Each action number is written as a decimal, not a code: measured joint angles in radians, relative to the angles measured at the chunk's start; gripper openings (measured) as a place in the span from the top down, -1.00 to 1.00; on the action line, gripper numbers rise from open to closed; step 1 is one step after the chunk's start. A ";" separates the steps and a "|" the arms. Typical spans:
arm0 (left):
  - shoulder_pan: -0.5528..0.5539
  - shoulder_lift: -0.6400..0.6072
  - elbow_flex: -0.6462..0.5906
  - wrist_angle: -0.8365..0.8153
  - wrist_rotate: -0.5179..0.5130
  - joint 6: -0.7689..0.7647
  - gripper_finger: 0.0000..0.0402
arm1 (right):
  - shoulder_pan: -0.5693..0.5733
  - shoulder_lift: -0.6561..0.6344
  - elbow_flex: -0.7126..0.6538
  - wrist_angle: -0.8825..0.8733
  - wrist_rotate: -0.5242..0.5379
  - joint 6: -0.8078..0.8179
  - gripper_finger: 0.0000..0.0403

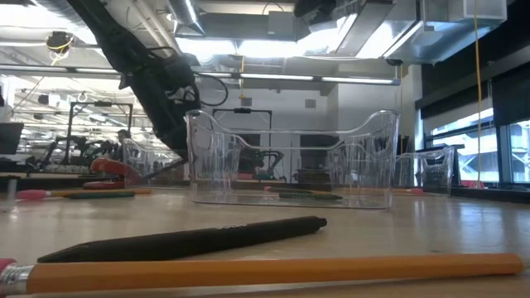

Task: Sort crayons/erasers/pens/pencils in bins
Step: Put the black pen into the top left transparent bin

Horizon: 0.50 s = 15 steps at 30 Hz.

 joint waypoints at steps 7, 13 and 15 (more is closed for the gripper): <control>0.000 0.010 0.000 0.002 -0.016 0.002 0.88 | 0.000 0.000 0.000 0.000 0.000 0.000 0.44; 0.000 0.010 0.000 0.002 -0.004 0.024 0.75 | 0.000 0.000 0.000 0.000 0.000 0.000 0.44; 0.000 0.010 0.000 0.002 -0.004 0.023 0.70 | 0.000 0.000 0.000 0.000 0.000 0.000 0.44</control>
